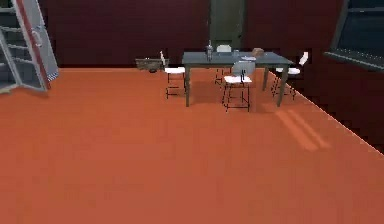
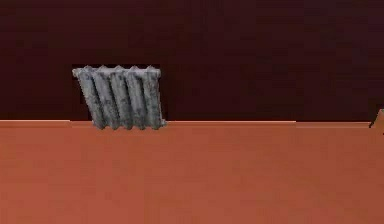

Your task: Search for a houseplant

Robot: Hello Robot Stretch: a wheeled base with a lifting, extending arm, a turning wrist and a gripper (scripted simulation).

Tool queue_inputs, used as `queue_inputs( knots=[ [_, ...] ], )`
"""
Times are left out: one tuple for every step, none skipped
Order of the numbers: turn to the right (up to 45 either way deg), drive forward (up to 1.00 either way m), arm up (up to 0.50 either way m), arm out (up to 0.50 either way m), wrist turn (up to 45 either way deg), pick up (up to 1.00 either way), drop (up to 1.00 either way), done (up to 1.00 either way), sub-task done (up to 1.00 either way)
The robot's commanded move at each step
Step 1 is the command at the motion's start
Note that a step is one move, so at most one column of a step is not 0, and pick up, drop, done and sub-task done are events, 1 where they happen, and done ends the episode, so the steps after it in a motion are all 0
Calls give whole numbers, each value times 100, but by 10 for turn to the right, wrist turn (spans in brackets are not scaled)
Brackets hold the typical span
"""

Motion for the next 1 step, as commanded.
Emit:
queue_inputs(
  knots=[
    [0, 20, 0, 0, 0, 0, 0, 0, 0]
  ],
)
